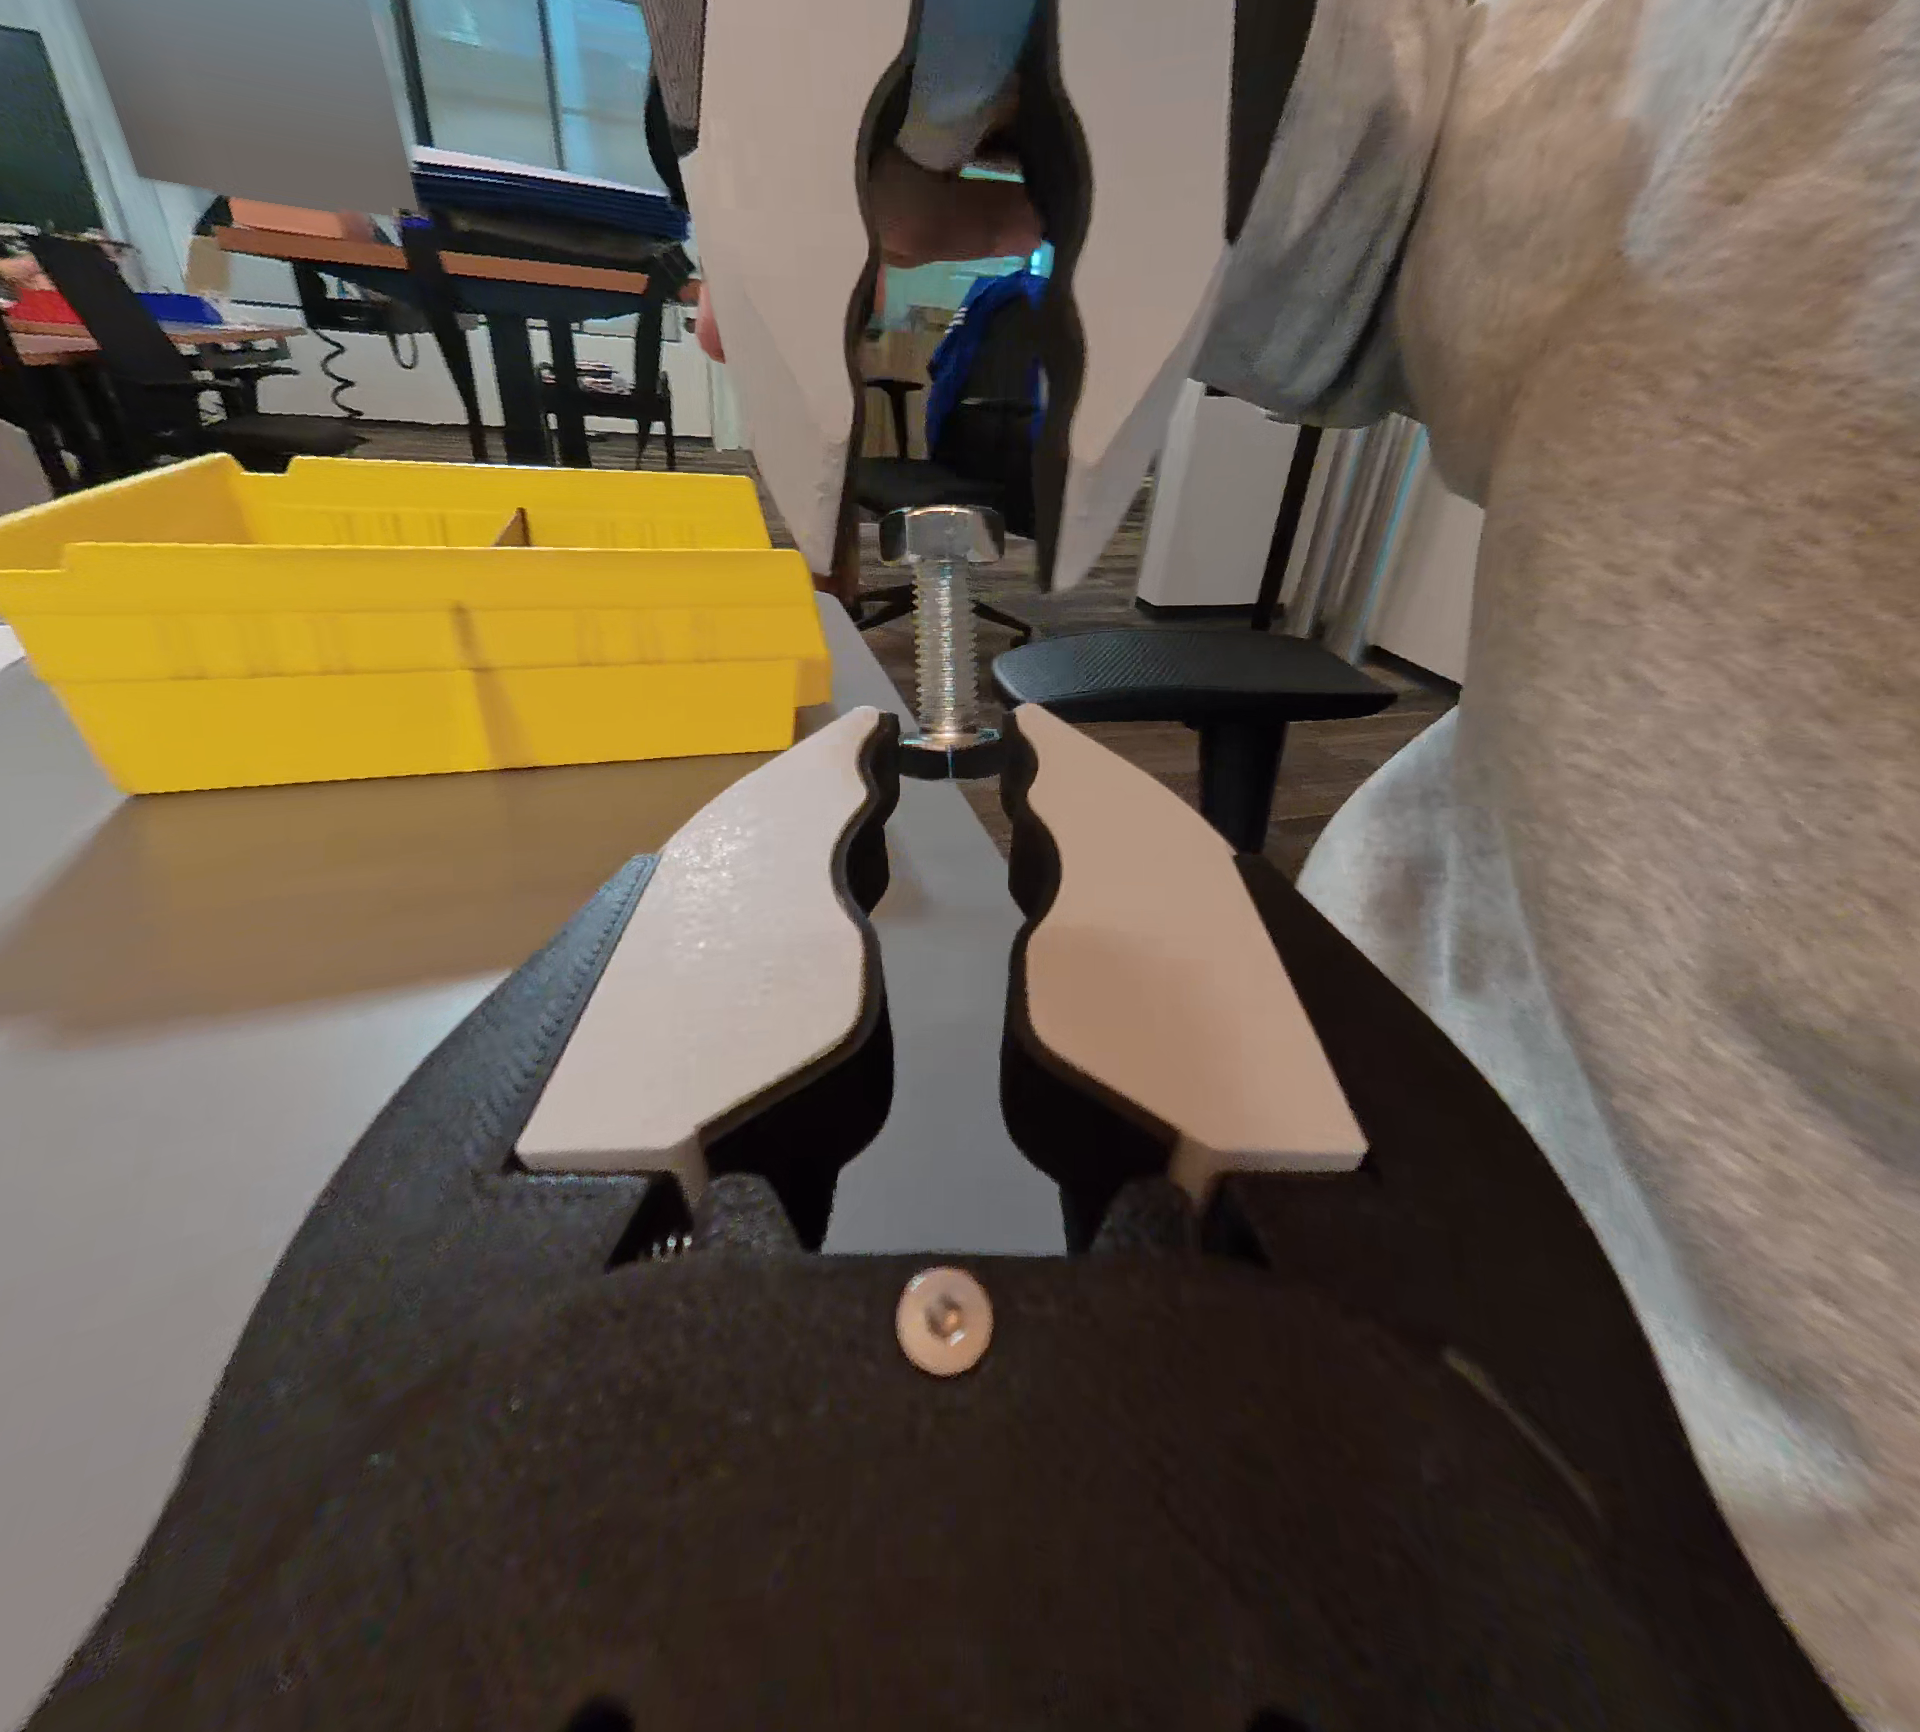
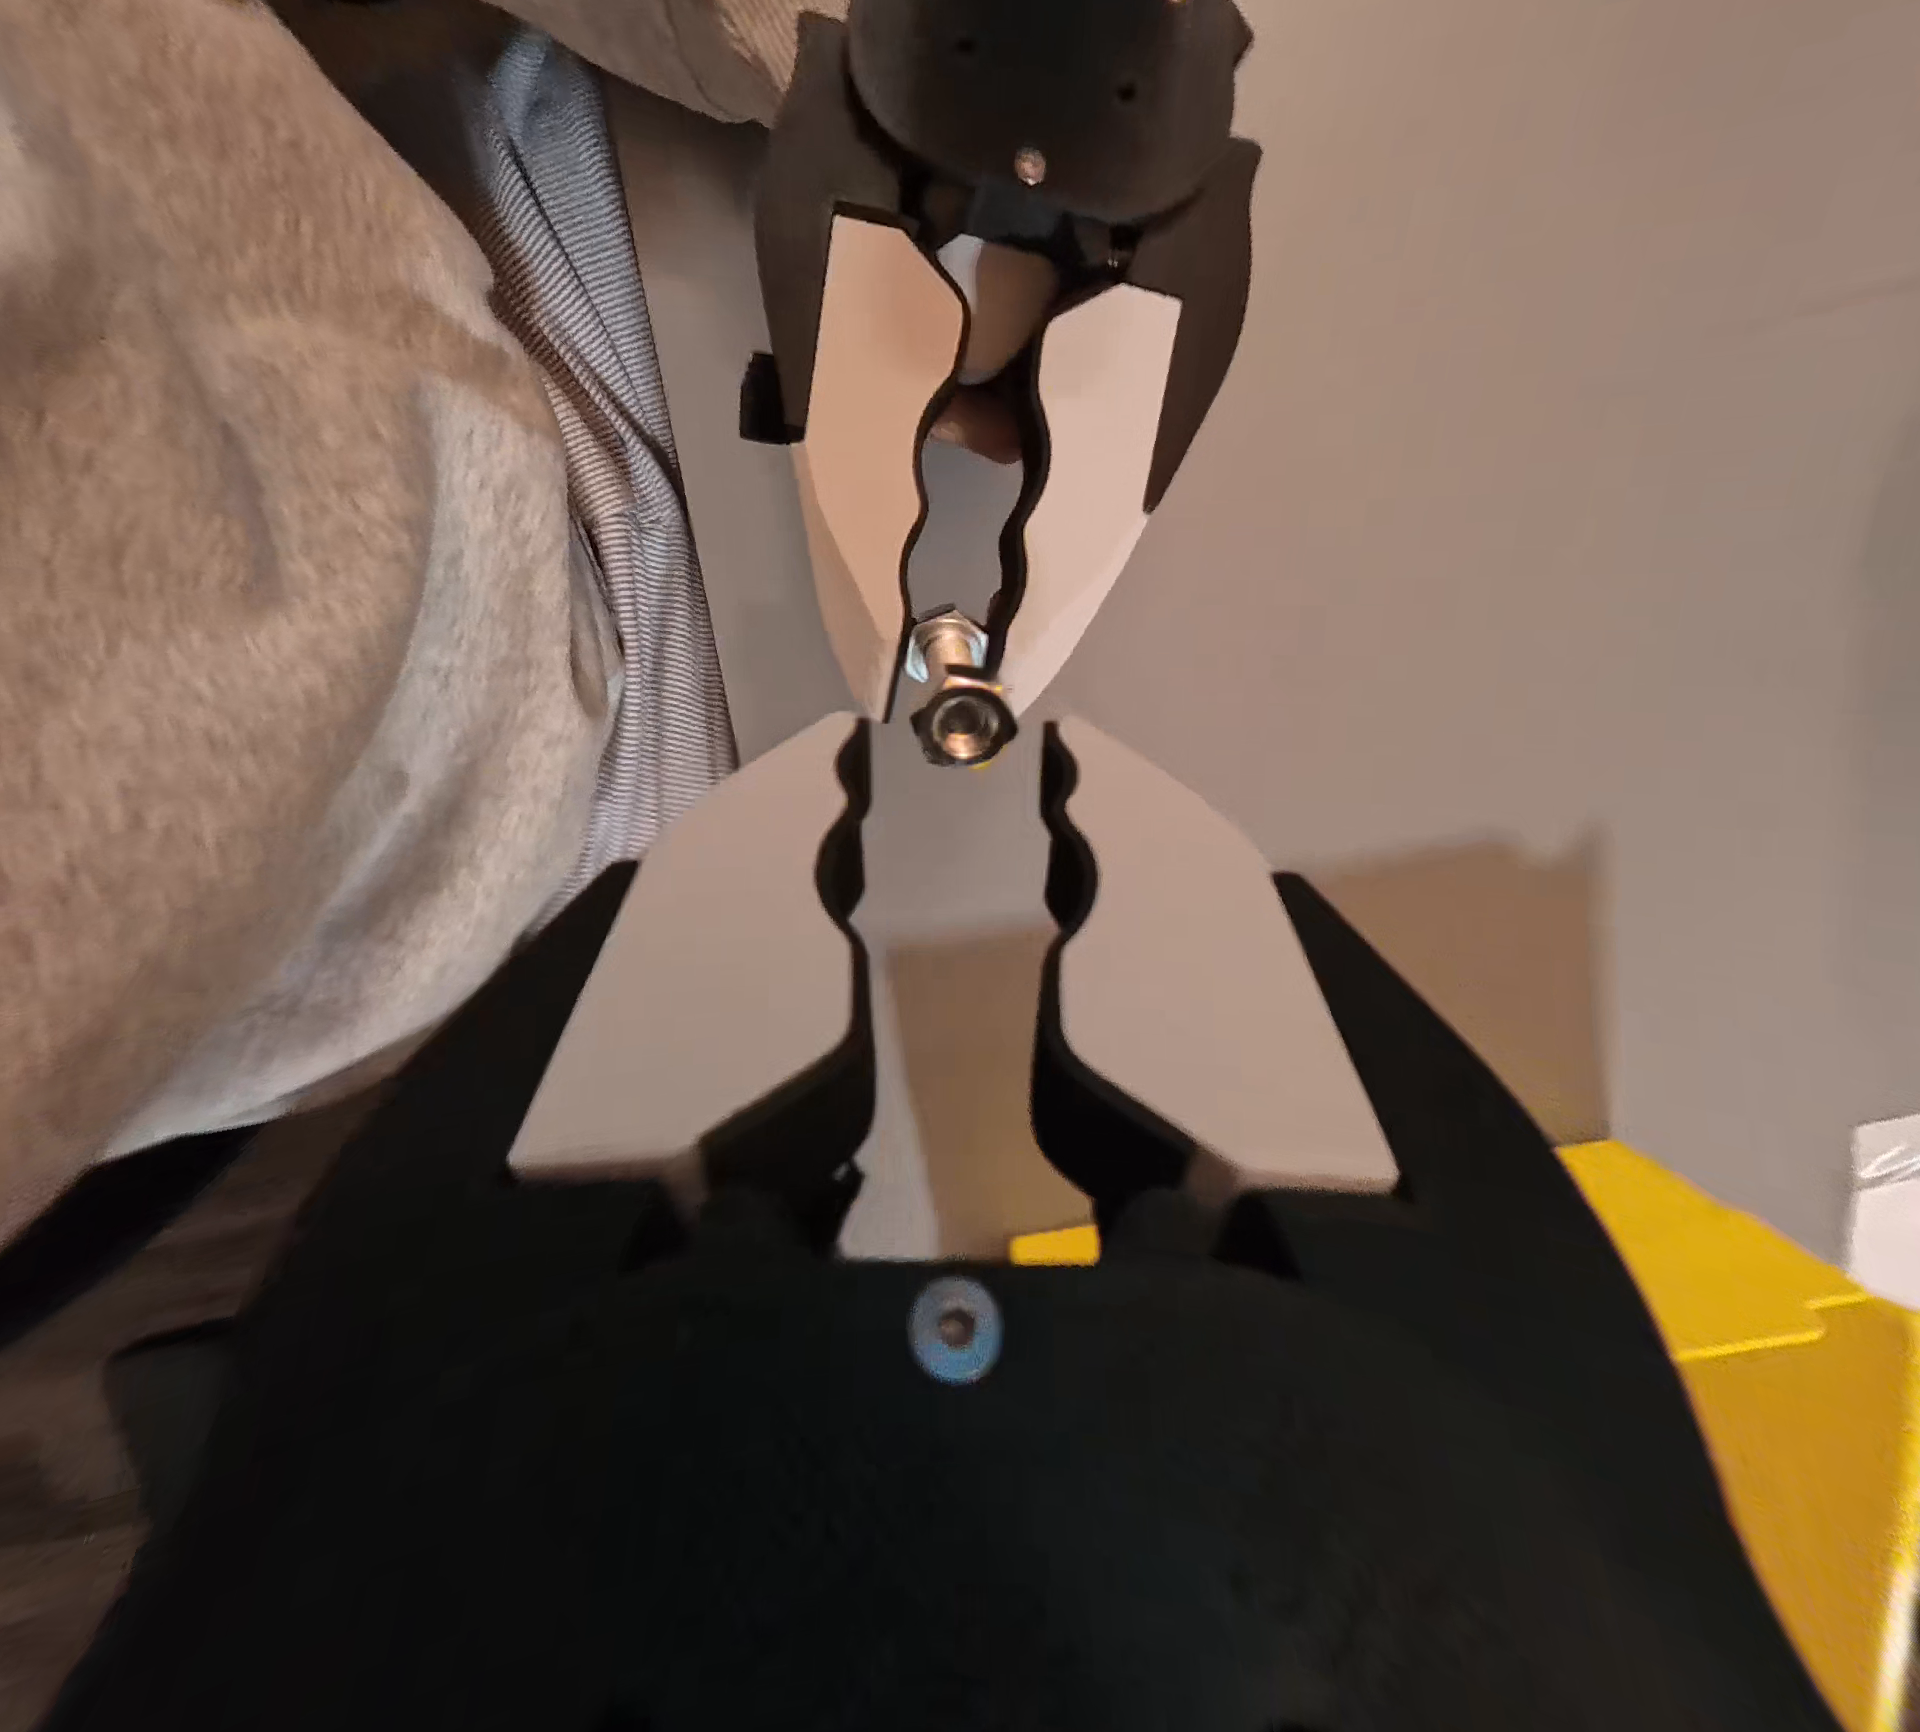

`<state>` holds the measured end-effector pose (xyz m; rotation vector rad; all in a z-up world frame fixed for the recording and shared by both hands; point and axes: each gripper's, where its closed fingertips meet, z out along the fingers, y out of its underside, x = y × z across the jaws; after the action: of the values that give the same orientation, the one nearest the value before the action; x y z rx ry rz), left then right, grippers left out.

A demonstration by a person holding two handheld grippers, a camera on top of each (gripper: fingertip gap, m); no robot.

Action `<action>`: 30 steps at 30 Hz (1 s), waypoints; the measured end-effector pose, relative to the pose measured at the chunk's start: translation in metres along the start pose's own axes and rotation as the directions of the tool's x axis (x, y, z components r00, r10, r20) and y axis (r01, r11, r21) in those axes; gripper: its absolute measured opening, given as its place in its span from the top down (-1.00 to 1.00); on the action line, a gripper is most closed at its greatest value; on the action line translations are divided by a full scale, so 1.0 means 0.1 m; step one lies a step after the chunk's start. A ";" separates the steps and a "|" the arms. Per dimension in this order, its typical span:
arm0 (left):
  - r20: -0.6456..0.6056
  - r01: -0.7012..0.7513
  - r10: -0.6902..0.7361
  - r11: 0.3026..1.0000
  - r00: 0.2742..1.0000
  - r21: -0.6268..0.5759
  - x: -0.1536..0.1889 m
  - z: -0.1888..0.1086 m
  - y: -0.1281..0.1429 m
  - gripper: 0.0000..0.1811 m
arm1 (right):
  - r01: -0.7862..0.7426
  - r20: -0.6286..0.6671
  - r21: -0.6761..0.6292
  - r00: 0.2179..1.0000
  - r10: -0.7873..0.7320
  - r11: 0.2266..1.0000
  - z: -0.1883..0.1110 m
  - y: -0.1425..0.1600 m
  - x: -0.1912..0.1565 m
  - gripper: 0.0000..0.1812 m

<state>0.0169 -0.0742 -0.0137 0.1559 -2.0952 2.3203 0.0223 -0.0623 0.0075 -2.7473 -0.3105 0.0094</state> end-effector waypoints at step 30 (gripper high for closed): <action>0.126 -0.046 0.046 0.999 0.991 0.000 -0.17 -0.04 -0.03 0.79 | 0.105 -0.083 0.012 0.991 -0.104 0.994 -0.01 -0.08 0.15 0.80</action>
<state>0.0335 -0.0686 -0.0125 0.2632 -2.1737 2.4002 0.0357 -0.0523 0.0118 -2.7033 -0.4292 -0.1278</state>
